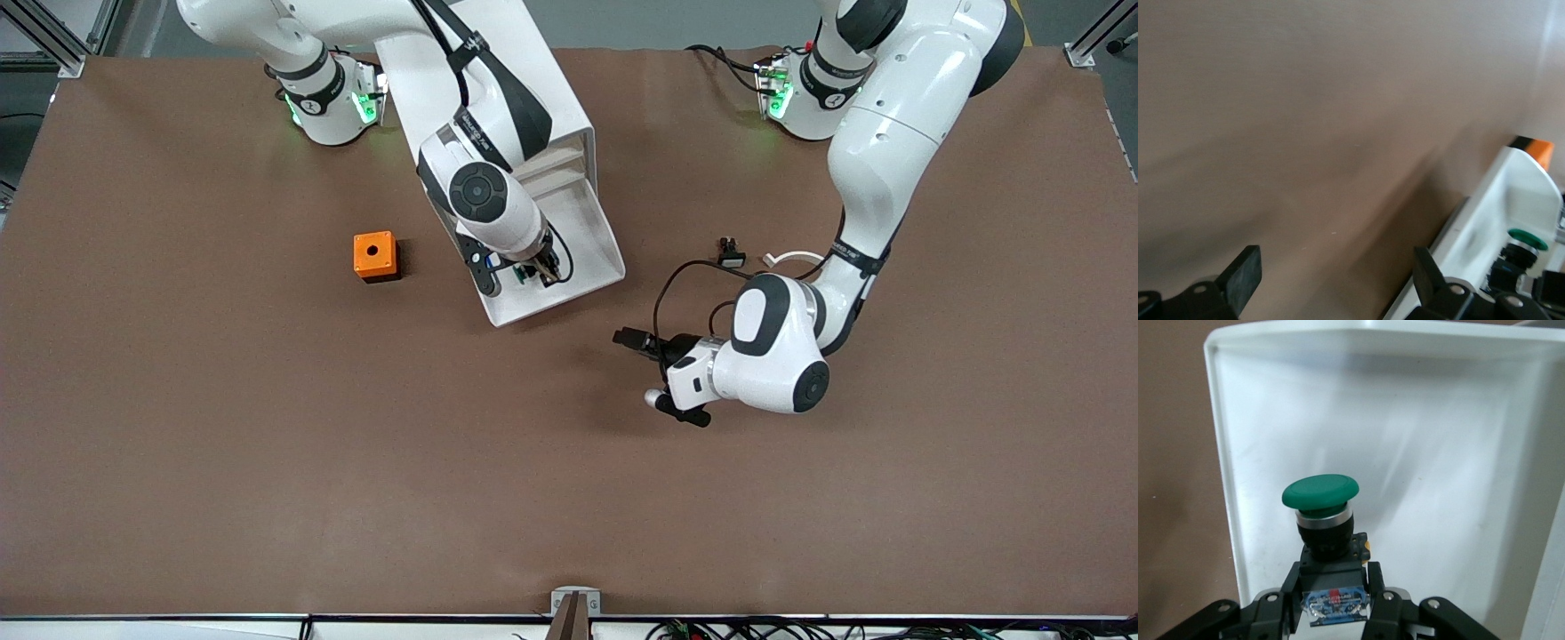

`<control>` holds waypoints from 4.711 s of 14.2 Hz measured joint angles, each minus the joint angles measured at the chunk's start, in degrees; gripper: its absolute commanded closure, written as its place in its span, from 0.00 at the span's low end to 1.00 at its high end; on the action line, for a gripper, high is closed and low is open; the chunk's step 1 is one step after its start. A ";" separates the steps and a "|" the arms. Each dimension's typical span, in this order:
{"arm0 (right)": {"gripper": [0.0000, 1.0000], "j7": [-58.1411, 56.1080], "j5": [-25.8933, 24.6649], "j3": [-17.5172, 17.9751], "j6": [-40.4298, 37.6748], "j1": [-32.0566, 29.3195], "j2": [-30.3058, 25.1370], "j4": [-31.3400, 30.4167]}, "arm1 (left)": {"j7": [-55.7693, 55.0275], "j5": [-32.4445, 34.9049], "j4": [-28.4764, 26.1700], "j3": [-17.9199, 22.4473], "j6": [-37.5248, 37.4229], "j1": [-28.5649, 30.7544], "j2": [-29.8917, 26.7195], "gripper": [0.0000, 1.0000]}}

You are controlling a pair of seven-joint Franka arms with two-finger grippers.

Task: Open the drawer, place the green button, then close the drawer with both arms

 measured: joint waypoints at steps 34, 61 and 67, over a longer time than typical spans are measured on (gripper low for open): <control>0.00 -1.22 0.00 -6.78 -32.58 -4.31 -8.79 14.70 | -64.15 30.76 -0.16 -0.65 8.73 -12.40 -1.42 0.00; 0.00 -92.43 -16.53 -6.81 -44.47 -43.24 -20.48 21.78 | -77.45 32.42 -1.92 -5.31 10.31 -27.42 -1.43 0.00; 0.00 -95.81 -16.53 -6.73 -42.13 -43.25 -20.40 21.61 | -78.73 32.42 -3.37 -5.35 12.70 -29.86 -1.40 0.00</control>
